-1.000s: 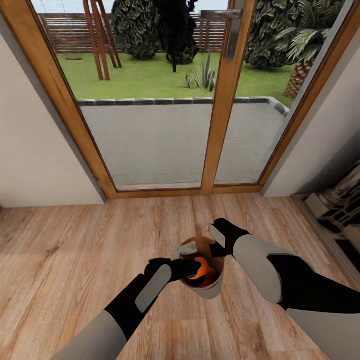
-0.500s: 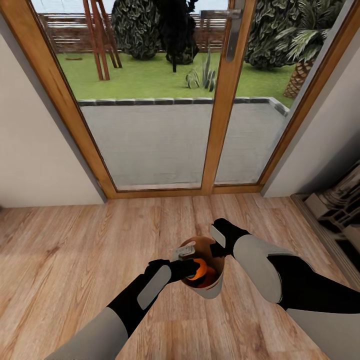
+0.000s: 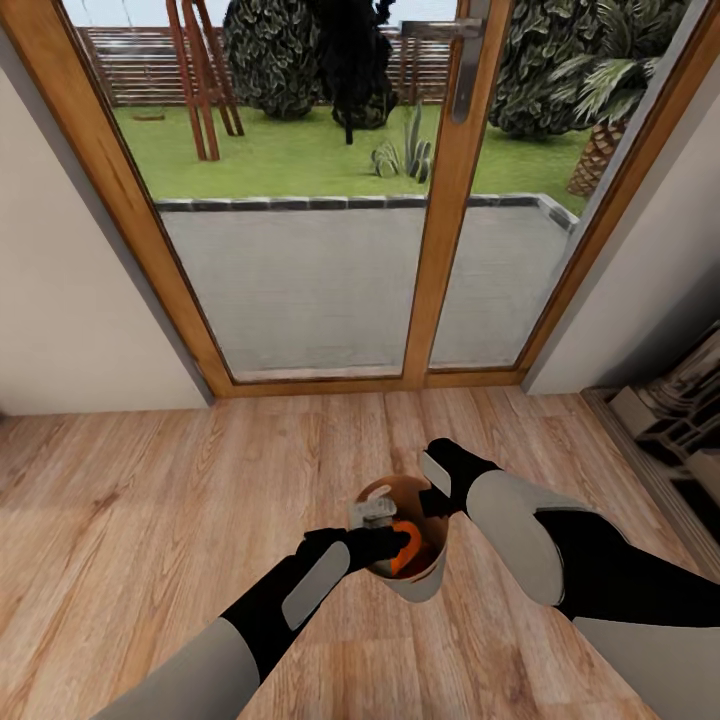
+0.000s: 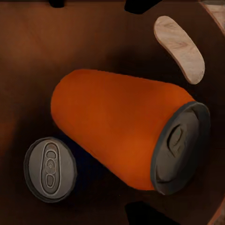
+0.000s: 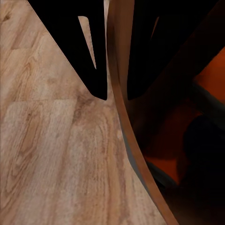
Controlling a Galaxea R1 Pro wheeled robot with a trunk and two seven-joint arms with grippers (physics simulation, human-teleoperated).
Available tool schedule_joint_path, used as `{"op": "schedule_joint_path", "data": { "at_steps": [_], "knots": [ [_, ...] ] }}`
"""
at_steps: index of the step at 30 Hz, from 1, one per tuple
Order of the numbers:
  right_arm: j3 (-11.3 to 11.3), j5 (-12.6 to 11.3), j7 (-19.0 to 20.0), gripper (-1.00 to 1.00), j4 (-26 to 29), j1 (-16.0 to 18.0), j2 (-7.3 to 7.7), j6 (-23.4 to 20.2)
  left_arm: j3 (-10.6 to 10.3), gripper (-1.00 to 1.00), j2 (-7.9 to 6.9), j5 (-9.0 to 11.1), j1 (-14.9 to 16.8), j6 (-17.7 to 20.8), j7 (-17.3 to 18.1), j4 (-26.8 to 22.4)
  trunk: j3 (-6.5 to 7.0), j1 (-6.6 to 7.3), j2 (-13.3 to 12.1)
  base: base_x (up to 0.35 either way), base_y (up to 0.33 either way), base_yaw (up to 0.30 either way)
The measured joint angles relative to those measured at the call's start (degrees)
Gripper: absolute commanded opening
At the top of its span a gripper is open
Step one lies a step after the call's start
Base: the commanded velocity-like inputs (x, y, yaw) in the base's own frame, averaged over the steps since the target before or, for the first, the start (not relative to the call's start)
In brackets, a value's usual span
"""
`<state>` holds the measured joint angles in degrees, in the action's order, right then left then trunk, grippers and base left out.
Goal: Put the three can of soda from the living room inside the tash can in the kitchen.
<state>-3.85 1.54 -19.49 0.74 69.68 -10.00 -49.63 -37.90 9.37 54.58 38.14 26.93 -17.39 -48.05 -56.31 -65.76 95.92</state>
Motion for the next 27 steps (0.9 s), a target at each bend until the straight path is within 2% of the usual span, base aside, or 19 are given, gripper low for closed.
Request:
{"op": "schedule_joint_path", "data": {
  "at_steps": [7,24,27],
  "knots": [
    [0.47,0.34,-0.07,-1.0,-0.2,0.0,0.0,-0.1,-0.13,1.0,0.03,0.0,0.0,-0.47,0.22,0.13,0.0,0.0,0.0,0.0,0.0,0.0],
    [-0.42,0.48,0.0,-1.0,0.58,0.0,0.0,0.05,-0.42,1.0,-0.78,0.05,-0.2,-0.53,0.46,-0.28,0.0,0.0,0.0,0.0,0.0,0.0],
    [-1.41,-0.37,0.14,-1.0,0.62,-0.01,1.41,0.28,-0.42,1.0,-0.88,0.19,-0.32,-0.44,0.59,-0.62,0.0,0.0,0.0,0.0,0.0,0.0]
  ]
}}
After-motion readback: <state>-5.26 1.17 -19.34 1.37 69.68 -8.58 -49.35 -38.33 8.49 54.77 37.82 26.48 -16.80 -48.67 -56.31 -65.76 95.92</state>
